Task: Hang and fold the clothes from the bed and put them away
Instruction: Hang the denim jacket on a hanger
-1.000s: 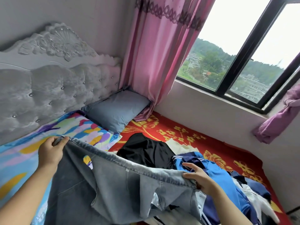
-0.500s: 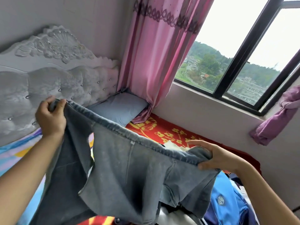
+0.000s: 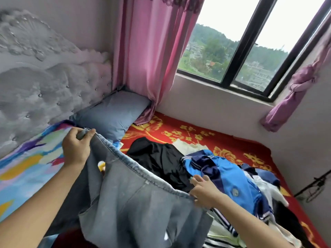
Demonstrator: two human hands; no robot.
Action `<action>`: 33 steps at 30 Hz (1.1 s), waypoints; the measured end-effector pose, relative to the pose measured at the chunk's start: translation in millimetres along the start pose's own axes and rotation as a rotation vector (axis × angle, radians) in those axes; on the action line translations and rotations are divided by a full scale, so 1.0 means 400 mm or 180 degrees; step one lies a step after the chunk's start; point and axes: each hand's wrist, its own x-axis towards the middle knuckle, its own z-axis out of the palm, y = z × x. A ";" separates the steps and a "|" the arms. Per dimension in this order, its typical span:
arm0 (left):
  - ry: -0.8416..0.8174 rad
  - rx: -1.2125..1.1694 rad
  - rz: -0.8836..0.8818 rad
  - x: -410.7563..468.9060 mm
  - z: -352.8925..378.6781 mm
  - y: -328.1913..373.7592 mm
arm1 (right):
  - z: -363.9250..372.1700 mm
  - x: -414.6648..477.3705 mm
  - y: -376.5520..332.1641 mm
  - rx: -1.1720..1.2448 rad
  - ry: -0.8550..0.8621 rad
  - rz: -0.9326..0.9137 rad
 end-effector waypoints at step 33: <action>-0.1346 0.0551 -0.0780 -0.362 0.340 0.048 | 0.394 -0.061 0.467 0.3747 0.0724 0.2607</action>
